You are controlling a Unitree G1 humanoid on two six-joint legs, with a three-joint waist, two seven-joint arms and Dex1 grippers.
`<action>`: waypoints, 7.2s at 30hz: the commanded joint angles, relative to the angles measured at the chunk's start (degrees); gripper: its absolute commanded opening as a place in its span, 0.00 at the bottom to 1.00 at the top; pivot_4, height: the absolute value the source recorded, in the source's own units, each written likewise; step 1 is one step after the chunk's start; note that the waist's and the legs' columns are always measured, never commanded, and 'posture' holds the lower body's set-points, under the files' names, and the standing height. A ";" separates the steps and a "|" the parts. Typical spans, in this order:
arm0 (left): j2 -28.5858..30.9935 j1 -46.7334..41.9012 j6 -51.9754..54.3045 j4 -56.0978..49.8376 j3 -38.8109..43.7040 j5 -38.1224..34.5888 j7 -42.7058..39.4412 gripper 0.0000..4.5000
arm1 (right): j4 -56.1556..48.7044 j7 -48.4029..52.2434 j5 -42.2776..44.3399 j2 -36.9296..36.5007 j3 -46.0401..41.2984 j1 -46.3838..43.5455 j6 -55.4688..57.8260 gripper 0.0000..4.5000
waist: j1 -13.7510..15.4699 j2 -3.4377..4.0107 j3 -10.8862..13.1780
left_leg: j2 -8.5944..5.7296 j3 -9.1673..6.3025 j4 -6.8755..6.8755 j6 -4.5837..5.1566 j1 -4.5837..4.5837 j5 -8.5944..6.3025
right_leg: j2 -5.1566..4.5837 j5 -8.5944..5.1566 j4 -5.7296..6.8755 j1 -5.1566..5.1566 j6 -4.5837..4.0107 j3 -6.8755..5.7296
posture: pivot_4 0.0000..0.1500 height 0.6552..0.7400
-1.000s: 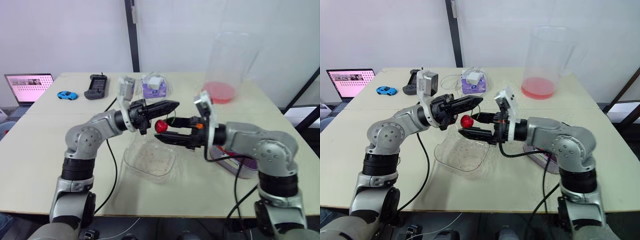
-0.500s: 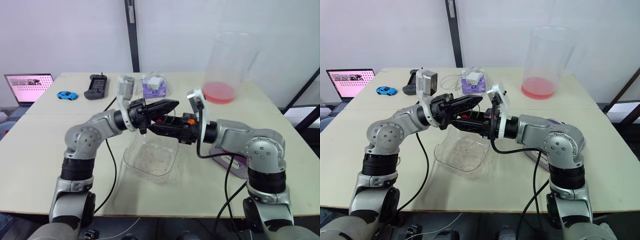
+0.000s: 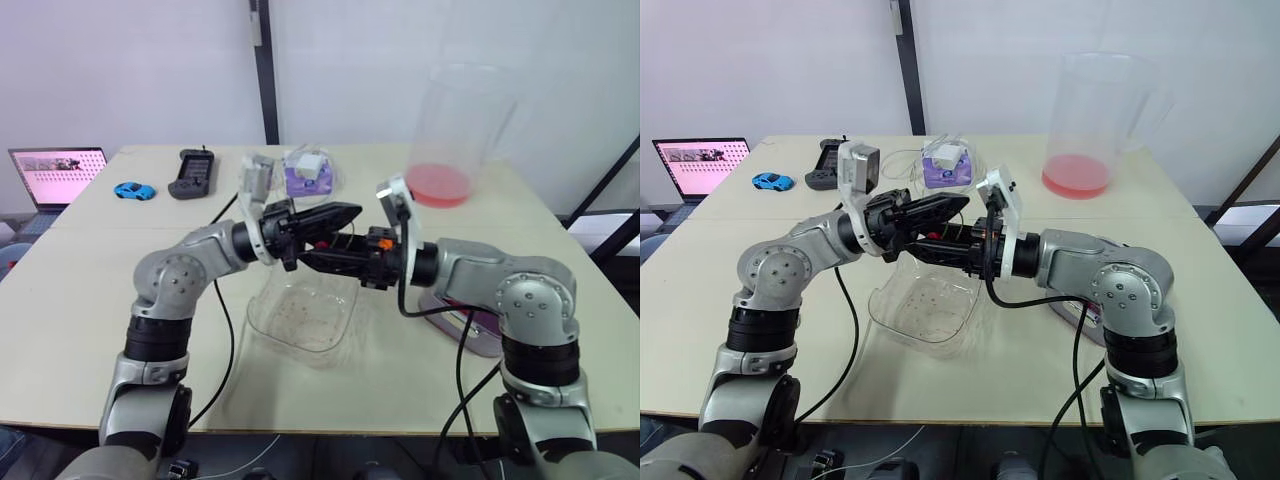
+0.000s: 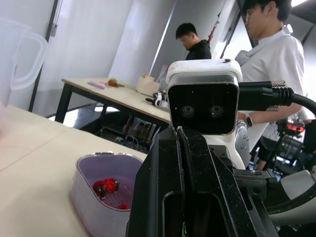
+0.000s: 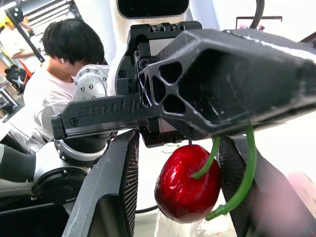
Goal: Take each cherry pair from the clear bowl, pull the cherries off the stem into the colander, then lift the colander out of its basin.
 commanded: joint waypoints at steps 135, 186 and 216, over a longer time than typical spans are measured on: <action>31.25 36.61 -8.33 -0.49 19.06 15.45 -3.17 0.00 | 8.57 47.74 -17.65 -29.14 5.70 -10.84 -15.97 0.98 | 0.48 0.11 0.07 | 0.01 0.14 -0.06 0.25 0.00 -0.15 | -0.10 0.00 -0.33 0.08 -0.01 -0.01 | 1.00 0.92; 20.89 -5.61 -19.96 11.17 -11.92 19.04 -39.39 0.99 | -25.32 5.26 1.76 -47.94 -26.79 22.08 25.98 1.00 | 0.10 0.10 0.05 | 0.05 0.14 0.02 0.30 0.01 -0.17 | 0.05 0.00 -0.14 0.05 -0.01 0.04 | 1.00 0.92; 17.89 1.98 -25.88 6.76 -7.76 25.18 -30.64 1.00 | -13.07 -17.17 -0.38 -40.29 3.59 7.71 25.98 0.04 | 0.14 0.09 0.05 | 0.05 0.11 0.03 0.30 -0.03 -0.17 | 0.04 -0.01 -0.12 0.00 -0.01 0.05 | 1.00 0.92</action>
